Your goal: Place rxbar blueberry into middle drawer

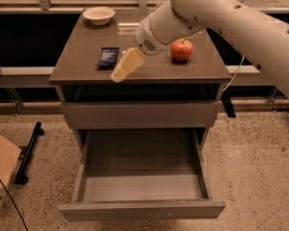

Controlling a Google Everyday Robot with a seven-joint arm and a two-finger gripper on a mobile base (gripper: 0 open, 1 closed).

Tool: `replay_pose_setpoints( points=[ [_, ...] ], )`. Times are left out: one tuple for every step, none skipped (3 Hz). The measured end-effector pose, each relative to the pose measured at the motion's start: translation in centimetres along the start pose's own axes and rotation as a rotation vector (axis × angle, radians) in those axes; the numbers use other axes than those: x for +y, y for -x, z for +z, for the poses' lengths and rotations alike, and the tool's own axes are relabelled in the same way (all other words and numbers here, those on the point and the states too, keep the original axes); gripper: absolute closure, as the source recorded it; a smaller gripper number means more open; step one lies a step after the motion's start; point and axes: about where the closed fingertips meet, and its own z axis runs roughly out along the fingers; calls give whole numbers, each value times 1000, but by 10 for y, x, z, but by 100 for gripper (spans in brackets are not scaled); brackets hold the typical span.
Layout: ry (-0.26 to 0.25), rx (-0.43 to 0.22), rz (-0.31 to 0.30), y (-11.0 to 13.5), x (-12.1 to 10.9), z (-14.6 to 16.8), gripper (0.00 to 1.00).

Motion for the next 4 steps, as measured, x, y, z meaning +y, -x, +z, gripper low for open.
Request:
replay_pose_setpoints(
  points=[
    [48, -33, 20, 8, -22, 40, 0],
    [48, -37, 21, 9, -24, 42, 0],
    [34, -72, 28, 13, -26, 47, 0],
    [11, -129, 38, 19, -35, 62, 0]
  ],
)
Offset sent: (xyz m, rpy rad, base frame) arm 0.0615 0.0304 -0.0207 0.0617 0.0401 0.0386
